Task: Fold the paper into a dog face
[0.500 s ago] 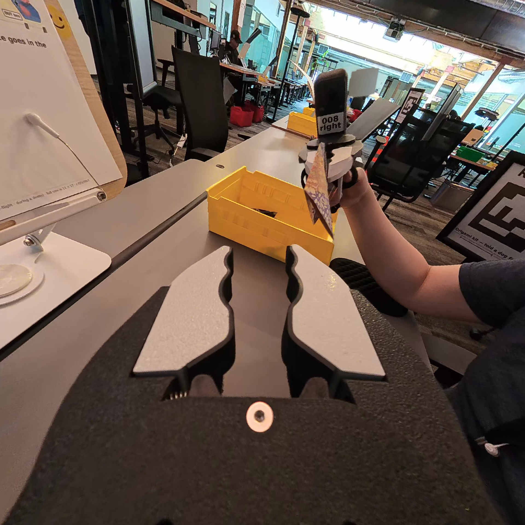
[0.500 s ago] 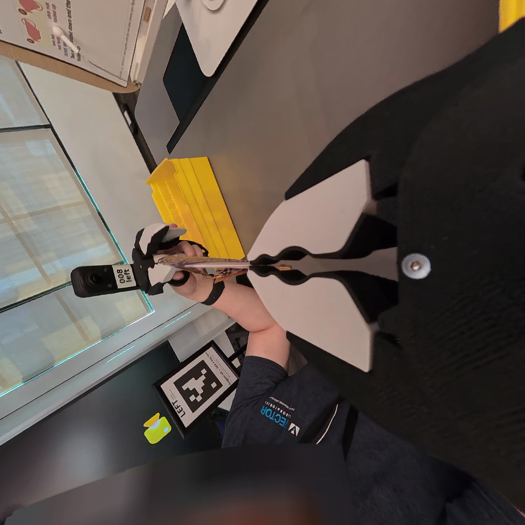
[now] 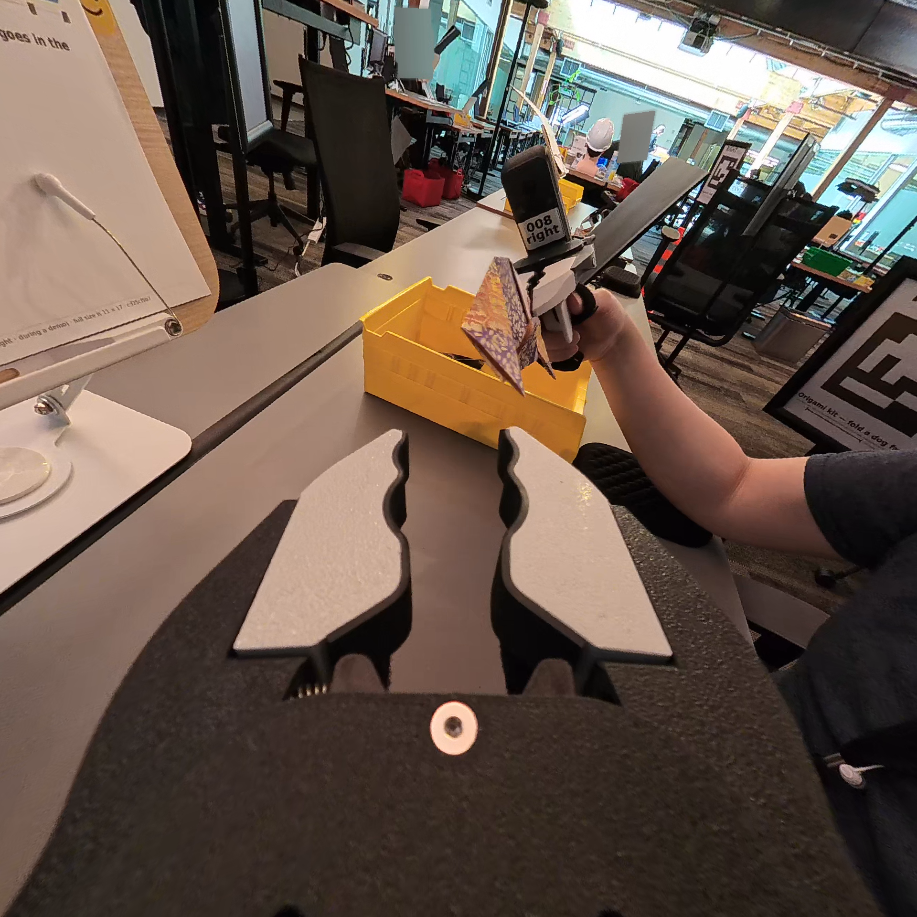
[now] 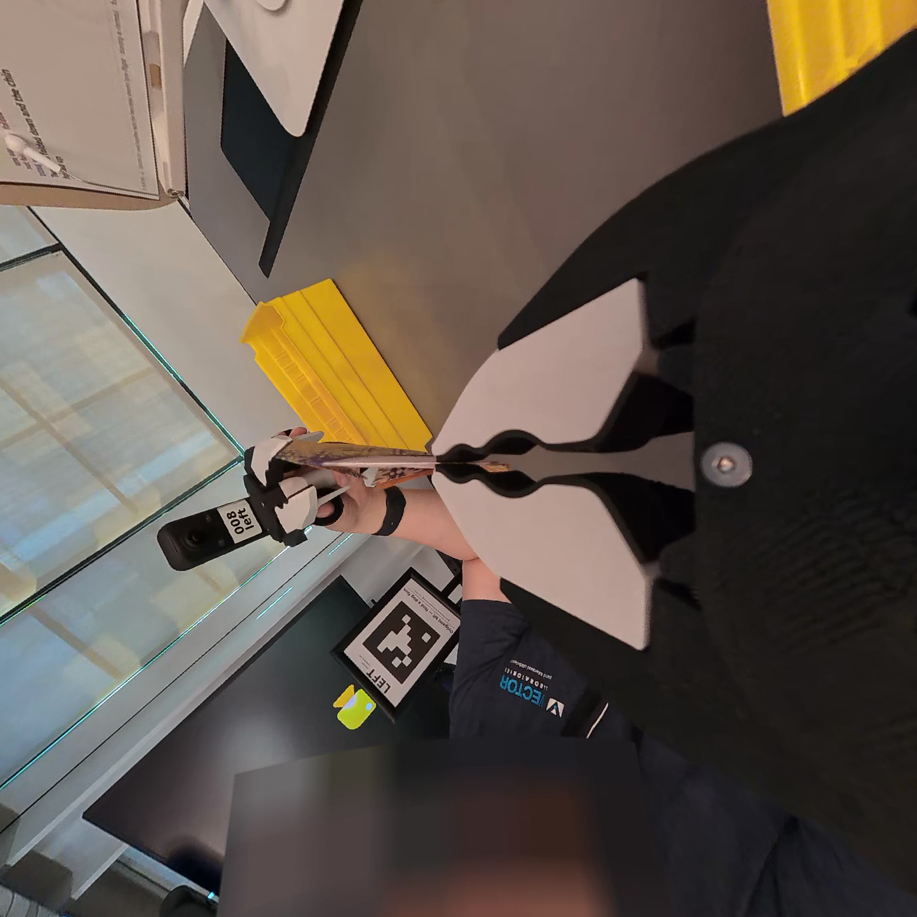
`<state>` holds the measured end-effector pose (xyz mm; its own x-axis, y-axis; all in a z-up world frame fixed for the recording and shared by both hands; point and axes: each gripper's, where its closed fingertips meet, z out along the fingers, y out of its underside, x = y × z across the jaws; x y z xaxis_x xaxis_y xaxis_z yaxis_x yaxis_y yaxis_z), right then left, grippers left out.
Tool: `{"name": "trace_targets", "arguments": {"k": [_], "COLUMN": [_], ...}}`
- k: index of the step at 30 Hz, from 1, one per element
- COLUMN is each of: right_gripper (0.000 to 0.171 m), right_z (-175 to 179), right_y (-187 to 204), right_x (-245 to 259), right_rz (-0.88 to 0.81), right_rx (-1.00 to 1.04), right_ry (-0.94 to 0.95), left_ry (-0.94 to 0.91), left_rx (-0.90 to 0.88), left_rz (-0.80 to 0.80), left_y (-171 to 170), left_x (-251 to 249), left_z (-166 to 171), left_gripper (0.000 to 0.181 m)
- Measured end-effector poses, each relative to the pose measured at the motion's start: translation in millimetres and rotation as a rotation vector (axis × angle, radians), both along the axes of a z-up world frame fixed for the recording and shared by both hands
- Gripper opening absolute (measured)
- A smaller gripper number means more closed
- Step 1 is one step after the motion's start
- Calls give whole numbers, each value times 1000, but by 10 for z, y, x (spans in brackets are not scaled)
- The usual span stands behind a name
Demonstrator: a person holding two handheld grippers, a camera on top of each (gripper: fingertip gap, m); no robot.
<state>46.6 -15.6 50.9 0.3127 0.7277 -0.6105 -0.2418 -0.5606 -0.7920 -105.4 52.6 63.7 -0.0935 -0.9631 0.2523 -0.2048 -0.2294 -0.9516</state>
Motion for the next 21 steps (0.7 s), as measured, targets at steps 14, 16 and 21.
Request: {"name": "trace_targets", "arguments": {"k": [14, 16, 21], "right_gripper": [1, 1, 1], "right_z": [15, 74, 160], "right_y": [-102, -312, -716], "right_x": [102, 298, 1257], "right_rz": [12, -6, -229], "right_rx": [-27, -47, -132], "right_ry": [-17, -55, -171], "left_ry": [14, 19, 16], "left_rx": [-2, 1, -27], "left_rz": [1, -1, -19], "left_y": [-1, 1, -12], "left_x": [0, -8, 14], "left_z": [-27, -35, -43], "left_gripper": [33, 34, 33]}}
